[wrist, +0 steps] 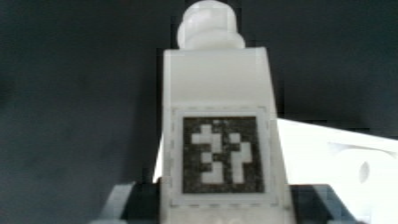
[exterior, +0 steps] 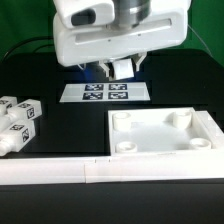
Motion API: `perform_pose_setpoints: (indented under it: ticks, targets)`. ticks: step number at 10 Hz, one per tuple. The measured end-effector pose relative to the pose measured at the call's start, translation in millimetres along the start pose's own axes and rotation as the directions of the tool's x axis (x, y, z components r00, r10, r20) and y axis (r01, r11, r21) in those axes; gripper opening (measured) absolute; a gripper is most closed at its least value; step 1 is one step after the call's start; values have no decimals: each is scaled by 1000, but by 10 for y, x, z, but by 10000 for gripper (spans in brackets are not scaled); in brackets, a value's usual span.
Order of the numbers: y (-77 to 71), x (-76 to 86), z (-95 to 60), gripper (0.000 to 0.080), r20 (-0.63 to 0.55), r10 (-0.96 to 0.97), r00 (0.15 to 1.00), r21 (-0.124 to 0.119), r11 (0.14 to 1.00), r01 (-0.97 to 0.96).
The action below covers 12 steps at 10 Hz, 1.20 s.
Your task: Assemble one leg
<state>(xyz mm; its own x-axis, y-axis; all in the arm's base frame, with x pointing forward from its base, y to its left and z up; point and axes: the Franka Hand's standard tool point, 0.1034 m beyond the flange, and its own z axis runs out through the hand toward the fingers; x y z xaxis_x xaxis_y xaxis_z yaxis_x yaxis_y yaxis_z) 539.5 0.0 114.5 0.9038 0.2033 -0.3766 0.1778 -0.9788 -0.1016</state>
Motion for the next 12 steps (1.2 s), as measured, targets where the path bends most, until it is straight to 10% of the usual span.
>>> perform_pose_setpoints:
  ticks: [3, 6, 10, 12]
  targets:
    - [-175, 202, -167, 285, -258, -8, 966, -48, 999, -4]
    - [-380, 610, -336, 285, -539, 19, 842, -34, 998, -44]
    - [-170, 569, -324, 285, -741, -63, 669, -142, 988, -64]
    - [-207, 632, -304, 285, -802, -75, 593, -155, 984, -85]
